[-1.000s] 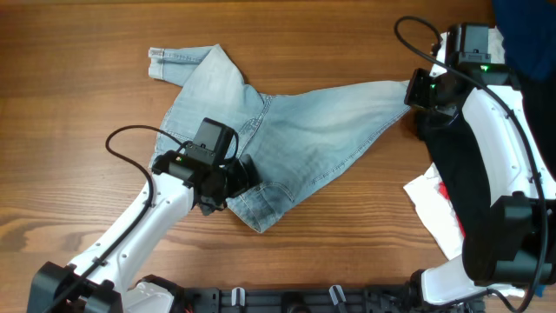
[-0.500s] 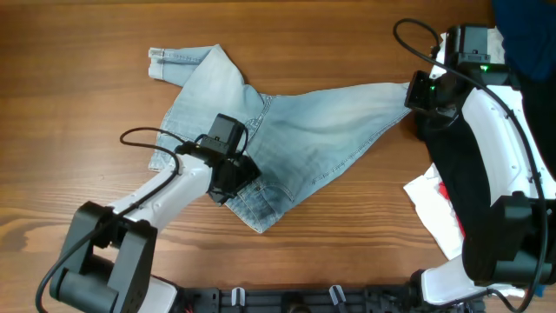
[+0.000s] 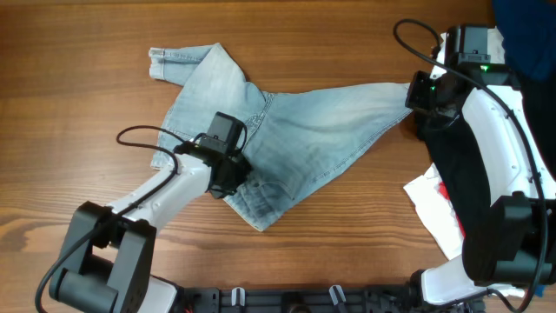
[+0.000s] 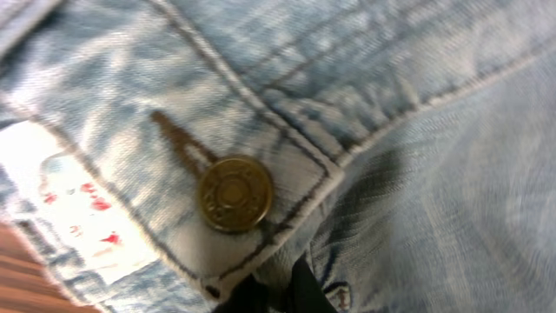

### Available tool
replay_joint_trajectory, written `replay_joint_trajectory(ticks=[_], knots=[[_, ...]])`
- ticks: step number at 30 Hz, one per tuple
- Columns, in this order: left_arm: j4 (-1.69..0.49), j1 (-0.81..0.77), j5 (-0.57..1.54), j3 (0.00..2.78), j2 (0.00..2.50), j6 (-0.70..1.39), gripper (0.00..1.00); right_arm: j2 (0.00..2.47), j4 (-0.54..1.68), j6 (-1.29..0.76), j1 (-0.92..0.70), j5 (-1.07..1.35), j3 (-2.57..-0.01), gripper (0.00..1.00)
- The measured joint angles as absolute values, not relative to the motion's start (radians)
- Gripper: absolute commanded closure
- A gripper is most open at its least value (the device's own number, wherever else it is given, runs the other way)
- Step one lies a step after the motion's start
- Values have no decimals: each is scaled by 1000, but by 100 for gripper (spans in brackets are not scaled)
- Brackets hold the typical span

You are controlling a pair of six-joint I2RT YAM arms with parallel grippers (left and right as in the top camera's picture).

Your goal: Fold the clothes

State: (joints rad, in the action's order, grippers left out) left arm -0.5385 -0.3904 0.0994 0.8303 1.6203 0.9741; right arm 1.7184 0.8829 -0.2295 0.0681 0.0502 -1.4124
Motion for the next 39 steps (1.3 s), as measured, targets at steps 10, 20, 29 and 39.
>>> replay_joint_trajectory(ticks=[10, 20, 29, 39], knots=[[-429, -46, 44, 831, 1518, 793, 87, 1718, 917, -229, 52, 69, -1412, 96], [-637, -6, 188, 835, 1518, 711, 29, 1718, 936, -229, 56, 58, -1411, 96], [-991, -90, 434, 831, 1518, 669, 29, 1718, 936, -229, 56, 57, -1411, 96], [-939, -271, 397, 815, 1518, 770, 28, 1718, 939, -222, 56, 55, -1411, 96]])
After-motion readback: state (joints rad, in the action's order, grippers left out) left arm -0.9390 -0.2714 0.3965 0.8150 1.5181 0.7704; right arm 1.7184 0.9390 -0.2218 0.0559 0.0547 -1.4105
